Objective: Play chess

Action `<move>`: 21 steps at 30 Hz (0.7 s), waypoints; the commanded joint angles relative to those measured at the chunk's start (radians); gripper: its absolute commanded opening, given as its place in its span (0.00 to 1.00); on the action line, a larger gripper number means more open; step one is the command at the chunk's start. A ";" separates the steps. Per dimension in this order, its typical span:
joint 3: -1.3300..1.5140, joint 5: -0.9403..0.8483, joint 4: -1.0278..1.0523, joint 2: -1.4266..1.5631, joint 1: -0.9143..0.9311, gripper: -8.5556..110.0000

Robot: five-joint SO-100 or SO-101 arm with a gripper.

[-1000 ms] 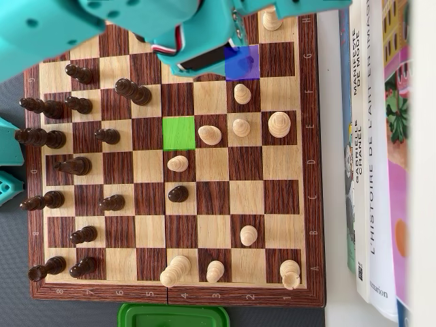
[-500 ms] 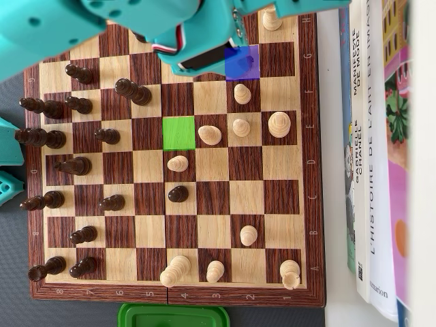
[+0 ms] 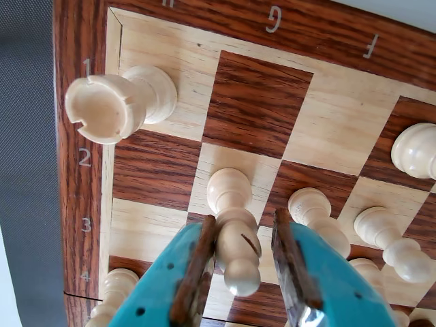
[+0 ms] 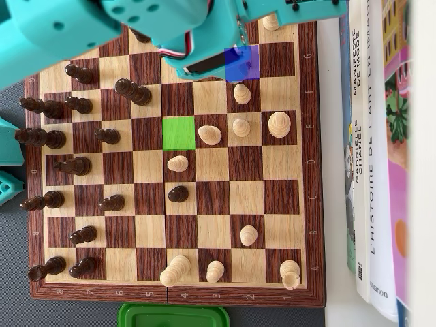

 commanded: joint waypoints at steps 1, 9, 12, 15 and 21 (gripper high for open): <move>-0.018 -0.002 -0.005 0.014 -0.005 0.19; -0.018 -0.002 -0.005 0.014 -0.005 0.15; -0.018 -0.002 -0.005 0.014 -0.005 0.15; -0.018 -0.002 -0.008 0.014 -0.005 0.15; -0.018 -0.002 -0.003 0.015 -0.005 0.12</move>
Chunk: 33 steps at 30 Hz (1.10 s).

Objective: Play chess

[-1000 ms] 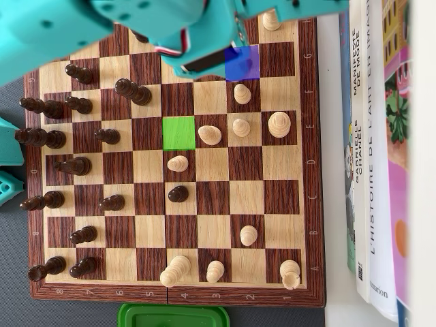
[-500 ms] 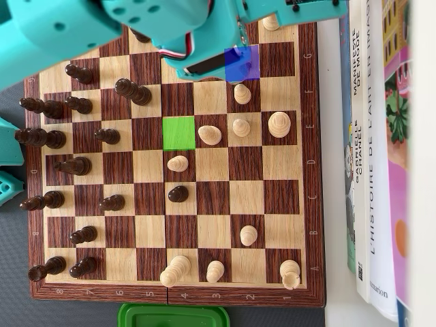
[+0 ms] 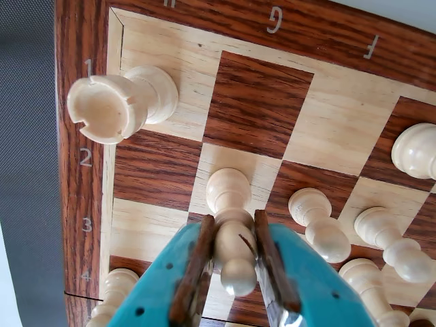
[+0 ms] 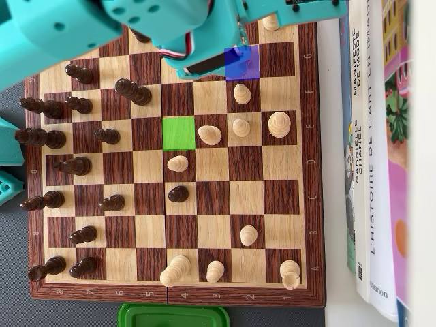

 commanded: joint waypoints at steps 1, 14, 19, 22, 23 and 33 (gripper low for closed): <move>-0.018 -0.003 -0.003 0.015 -0.005 0.12; 0.031 -0.005 -0.005 0.106 -0.014 0.12; 0.129 0.000 -0.009 0.213 -0.012 0.12; 0.156 -0.002 -0.011 0.256 -0.011 0.12; 0.163 -0.002 -0.011 0.268 -0.012 0.12; 0.299 0.002 -0.011 0.407 -0.005 0.12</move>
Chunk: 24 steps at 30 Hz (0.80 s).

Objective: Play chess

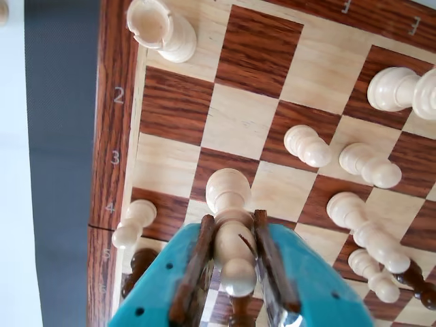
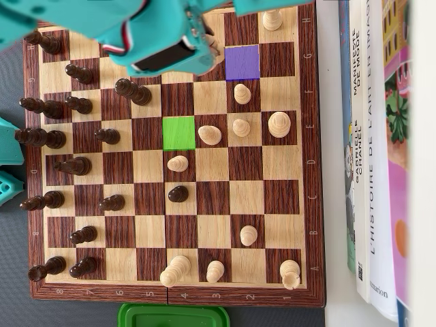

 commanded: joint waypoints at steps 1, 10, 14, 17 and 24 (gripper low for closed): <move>0.028 0.003 -0.011 0.097 0.012 0.12; 0.127 -0.002 -0.012 0.167 0.055 0.12; 0.160 -0.002 -0.012 0.195 0.074 0.12; 0.178 -0.003 -0.012 0.206 0.089 0.12; 0.258 -0.003 -0.012 0.245 0.109 0.12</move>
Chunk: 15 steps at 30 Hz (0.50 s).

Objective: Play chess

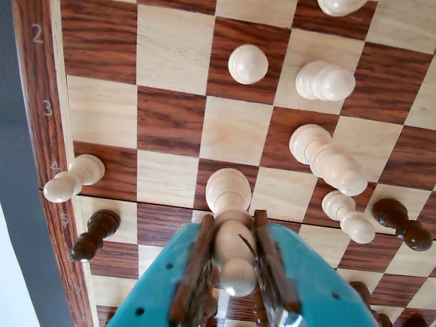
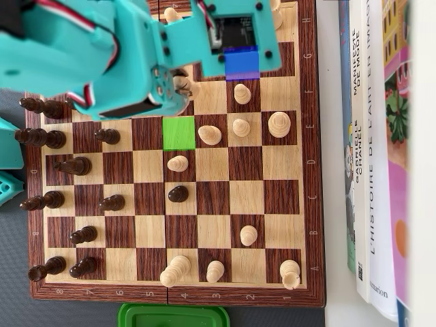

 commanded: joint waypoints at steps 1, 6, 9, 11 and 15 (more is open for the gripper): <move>0.017 -0.003 -0.012 0.064 0.014 0.12; 0.103 -0.003 -0.078 0.106 0.023 0.12; 0.152 -0.003 -0.083 0.144 0.040 0.12; 0.181 -0.003 -0.083 0.164 0.054 0.12; 0.222 -0.006 -0.083 0.193 0.078 0.12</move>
